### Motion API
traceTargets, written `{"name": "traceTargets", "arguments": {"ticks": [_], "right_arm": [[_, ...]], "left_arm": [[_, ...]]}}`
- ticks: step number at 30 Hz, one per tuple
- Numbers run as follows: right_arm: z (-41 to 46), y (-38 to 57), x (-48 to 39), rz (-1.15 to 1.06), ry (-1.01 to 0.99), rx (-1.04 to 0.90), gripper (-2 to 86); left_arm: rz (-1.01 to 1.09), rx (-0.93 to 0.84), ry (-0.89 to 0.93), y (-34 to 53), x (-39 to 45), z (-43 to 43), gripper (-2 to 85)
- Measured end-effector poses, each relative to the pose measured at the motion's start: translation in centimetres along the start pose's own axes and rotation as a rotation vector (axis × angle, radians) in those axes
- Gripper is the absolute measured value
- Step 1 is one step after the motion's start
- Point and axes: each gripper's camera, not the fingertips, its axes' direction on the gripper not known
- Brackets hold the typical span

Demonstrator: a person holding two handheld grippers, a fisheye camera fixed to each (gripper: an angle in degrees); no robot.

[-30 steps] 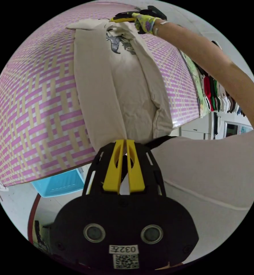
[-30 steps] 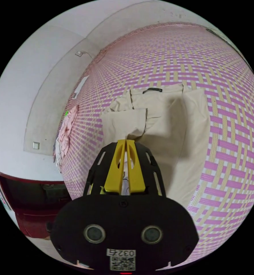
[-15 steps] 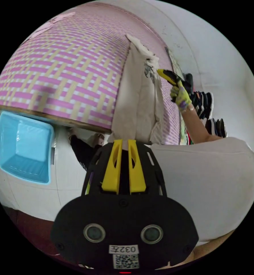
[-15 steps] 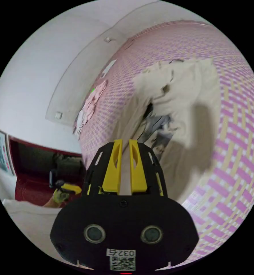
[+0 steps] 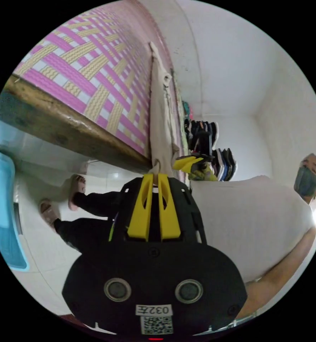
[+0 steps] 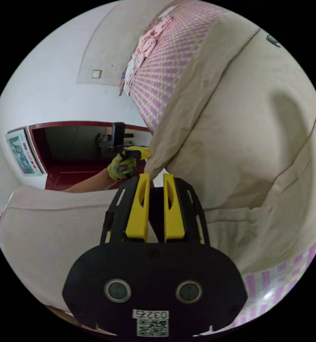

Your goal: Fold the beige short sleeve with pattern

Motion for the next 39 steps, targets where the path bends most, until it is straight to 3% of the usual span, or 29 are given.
{"name": "traceTargets", "arguments": {"ticks": [6, 9, 14, 20, 27, 31, 39], "right_arm": [[1.0, 2.8, -2.4, 0.077, 0.110, 0.110, 6.5], [1.0, 4.5, -2.9, 0.164, 0.172, 0.181, 6.4], [-0.1, 8.4, -5.2, 0.297, 0.427, 0.397, 6.5], [5.4, 5.9, -9.7, 0.146, 0.795, 0.254, 8.2], [11.3, 4.4, -12.0, 0.009, 1.090, 0.160, 4.2], [11.0, 5.6, -13.5, -0.038, 1.089, 0.212, 1.2], [10.0, 7.6, -12.3, -0.102, 0.850, 0.152, 5.4]], "left_arm": [[0.119, -0.036, 0.160, 4.6, -1.0, -1.6, -0.6], [0.120, -0.077, 0.112, 6.1, -2.4, -2.2, 1.4], [0.041, 0.060, 0.061, 4.1, -5.6, -5.2, 7.7], [0.135, -0.130, 0.019, 0.0, -5.1, -2.1, 6.4], [0.156, -0.142, 0.027, -0.4, -4.9, -0.7, -0.6], [0.155, -0.117, 0.077, -0.1, -4.6, -1.1, -1.5], [0.118, -0.130, 0.077, 0.2, -4.9, -0.8, -1.5]]}}
